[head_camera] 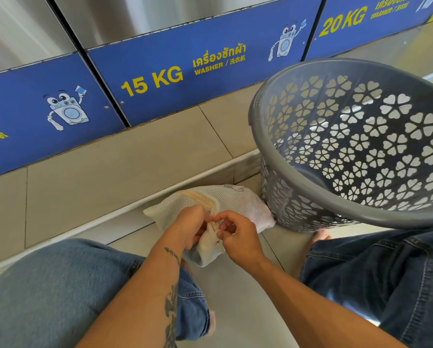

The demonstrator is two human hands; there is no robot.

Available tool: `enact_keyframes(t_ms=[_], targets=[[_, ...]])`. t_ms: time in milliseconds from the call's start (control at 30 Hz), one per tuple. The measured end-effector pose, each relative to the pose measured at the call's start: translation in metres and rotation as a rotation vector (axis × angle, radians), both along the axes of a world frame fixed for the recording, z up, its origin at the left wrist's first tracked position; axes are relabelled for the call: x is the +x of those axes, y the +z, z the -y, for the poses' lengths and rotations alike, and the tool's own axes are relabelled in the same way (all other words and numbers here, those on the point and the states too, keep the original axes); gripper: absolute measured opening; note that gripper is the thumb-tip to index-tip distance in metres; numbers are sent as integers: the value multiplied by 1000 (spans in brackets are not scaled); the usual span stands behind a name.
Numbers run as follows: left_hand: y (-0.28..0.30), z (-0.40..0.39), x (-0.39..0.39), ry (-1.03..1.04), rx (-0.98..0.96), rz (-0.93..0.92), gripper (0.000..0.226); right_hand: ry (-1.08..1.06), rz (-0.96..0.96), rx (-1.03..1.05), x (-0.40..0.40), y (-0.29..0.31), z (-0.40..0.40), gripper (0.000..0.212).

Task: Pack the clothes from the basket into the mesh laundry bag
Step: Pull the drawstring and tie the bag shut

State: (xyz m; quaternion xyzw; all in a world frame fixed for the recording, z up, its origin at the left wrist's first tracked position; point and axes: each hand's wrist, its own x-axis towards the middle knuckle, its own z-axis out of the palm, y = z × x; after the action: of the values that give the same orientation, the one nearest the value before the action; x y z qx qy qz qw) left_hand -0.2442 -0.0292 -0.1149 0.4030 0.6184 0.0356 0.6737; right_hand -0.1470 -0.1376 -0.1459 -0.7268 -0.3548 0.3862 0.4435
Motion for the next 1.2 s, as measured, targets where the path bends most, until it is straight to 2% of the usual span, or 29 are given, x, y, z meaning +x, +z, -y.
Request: enact_keyframes(t_ms=[133, 267, 600, 800, 967, 1067, 1200], targets=[[2, 0, -2, 50, -35, 20, 15, 58, 49, 15, -1, 1, 0, 37], [4, 1, -2, 97, -23, 10, 15, 206, 133, 21, 6, 4, -2, 36], [1, 6, 0, 83, -1, 22, 15, 392, 266, 24, 15, 9, 1, 21], [2, 2, 3, 87, 48, 8, 7, 212, 144, 55, 10, 7, 3, 30], [2, 1, 6, 30, 48, -6, 31, 168, 108, 47, 9, 5, 1, 30], [2, 2, 7, 5, 48, -15, 19, 151, 128, 48, 4, 3, 3, 26], [3, 2, 9, -16, 114, -39, 13, 177, 174, 61, 2, 3, 3, 23]])
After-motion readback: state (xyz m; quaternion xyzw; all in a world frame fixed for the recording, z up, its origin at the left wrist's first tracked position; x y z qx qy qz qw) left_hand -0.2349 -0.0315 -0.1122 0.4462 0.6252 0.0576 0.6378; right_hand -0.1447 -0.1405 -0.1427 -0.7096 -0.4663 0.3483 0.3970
